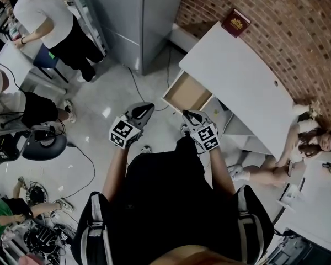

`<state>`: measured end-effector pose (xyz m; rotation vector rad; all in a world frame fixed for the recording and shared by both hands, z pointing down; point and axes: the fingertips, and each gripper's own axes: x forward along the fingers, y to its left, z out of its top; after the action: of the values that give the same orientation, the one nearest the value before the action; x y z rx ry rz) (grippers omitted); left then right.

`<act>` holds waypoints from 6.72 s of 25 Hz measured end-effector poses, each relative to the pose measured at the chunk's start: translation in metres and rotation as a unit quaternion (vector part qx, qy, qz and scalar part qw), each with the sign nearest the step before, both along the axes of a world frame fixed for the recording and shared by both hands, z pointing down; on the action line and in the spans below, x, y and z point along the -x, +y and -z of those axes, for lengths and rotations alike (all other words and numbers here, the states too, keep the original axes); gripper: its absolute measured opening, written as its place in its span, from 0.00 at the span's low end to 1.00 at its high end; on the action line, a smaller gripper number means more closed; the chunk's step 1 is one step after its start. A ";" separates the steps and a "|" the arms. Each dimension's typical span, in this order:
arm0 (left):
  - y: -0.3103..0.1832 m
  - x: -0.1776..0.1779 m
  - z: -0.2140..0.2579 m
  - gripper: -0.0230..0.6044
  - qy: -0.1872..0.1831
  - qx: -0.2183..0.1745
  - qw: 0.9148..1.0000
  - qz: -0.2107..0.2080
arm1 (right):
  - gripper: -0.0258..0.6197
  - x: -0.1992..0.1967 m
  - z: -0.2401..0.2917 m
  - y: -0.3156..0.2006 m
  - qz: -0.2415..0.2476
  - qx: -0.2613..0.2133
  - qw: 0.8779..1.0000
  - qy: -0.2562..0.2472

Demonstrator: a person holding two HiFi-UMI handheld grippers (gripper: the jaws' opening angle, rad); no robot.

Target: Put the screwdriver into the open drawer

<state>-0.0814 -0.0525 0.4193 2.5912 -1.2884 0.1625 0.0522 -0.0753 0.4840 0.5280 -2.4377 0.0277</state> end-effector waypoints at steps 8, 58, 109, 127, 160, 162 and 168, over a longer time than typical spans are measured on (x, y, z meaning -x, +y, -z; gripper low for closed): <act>-0.007 -0.009 -0.010 0.06 0.001 0.019 0.999 0.026 | 0.23 -0.007 -0.017 -0.015 0.031 0.024 0.999 0.021; -0.031 -0.083 -0.114 0.06 0.019 0.170 0.984 0.053 | 0.23 -0.064 -0.177 -0.055 0.153 0.114 0.974 0.119; -0.011 -0.126 -0.241 0.07 0.120 0.262 0.947 0.142 | 0.23 -0.071 -0.347 -0.106 0.152 0.180 0.959 0.156; 0.007 -0.127 -0.278 0.07 0.144 0.282 0.935 0.159 | 0.23 -0.058 -0.412 -0.127 0.116 0.181 0.956 0.200; 0.019 -0.108 -0.317 0.07 0.142 0.302 0.929 0.157 | 0.23 -0.042 -0.522 -0.154 0.089 0.191 0.938 0.276; 0.019 -0.108 -0.318 0.06 0.143 0.303 0.929 0.157 | 0.23 -0.043 -0.525 -0.155 0.088 0.192 0.936 0.281; 0.017 -0.104 -0.322 0.07 0.141 0.304 0.929 0.157 | 0.24 -0.042 -0.531 -0.159 0.085 0.197 0.935 0.283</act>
<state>0.0227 -0.0354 0.7410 1.7929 -1.2722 0.1021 0.0945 -0.2342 1.0148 0.1146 -1.8347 0.2511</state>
